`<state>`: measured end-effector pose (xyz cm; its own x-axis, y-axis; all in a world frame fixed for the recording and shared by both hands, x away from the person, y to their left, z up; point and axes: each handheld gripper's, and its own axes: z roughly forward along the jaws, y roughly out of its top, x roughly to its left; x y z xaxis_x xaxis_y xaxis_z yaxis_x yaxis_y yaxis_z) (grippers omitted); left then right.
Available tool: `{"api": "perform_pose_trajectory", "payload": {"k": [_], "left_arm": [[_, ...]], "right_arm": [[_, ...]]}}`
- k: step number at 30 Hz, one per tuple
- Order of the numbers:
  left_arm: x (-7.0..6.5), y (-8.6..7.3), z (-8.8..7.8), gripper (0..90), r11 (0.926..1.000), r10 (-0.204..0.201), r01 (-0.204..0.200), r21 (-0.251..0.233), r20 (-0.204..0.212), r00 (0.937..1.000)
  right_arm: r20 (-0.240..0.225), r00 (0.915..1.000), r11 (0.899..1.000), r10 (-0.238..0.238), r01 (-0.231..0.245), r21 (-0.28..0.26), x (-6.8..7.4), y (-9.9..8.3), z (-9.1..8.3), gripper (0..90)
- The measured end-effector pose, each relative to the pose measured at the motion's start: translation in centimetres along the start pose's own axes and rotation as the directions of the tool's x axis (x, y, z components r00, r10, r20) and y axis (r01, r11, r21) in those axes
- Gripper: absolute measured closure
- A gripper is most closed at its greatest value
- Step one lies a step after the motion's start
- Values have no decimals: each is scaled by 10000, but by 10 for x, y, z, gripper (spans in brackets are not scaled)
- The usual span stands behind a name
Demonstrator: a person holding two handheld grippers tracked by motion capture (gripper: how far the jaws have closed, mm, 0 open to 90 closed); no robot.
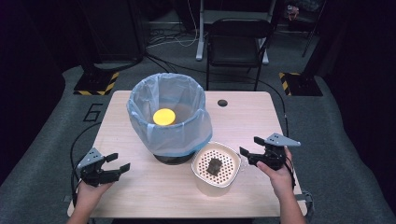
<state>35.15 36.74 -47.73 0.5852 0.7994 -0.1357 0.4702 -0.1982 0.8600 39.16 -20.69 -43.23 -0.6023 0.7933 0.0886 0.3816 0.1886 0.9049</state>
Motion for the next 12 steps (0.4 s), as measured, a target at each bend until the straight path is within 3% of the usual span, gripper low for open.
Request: {"api": "perform_pose_trajectory", "payload": {"k": [4,5,6,7,8,9,12], "left_arm": [[7,-7,1,235,9999,-129,130,35,-250,9996],[10,-12,3,215,9997,-237,237,-10,-646,9976],[10,-12,3,193,9997,-237,237,-10,-646,9976],[14,-17,6,177,9999,-51,60,84,-1071,9942],[14,-17,6,170,9999,-51,60,84,-1071,9942],[19,-21,9,167,9994,-77,124,324,-1411,9900],[27,-27,16,147,9982,-273,366,475,-1833,9827]], "right_arm": [[153,9998,9998,-136,134,148,-2,-4,3,216],[198,9996,9997,-201,198,153,-3,-5,4,216],[240,9996,9997,-173,169,198,-5,-7,5,216],[319,9994,9996,-152,144,248,-7,-9,6,216],[319,9994,9996,-152,144,248,-7,-9,6,216],[478,9988,9992,-74,55,384,-11,-13,8,216],[852,9963,9979,132,-186,624,-18,-21,10,216]]}}
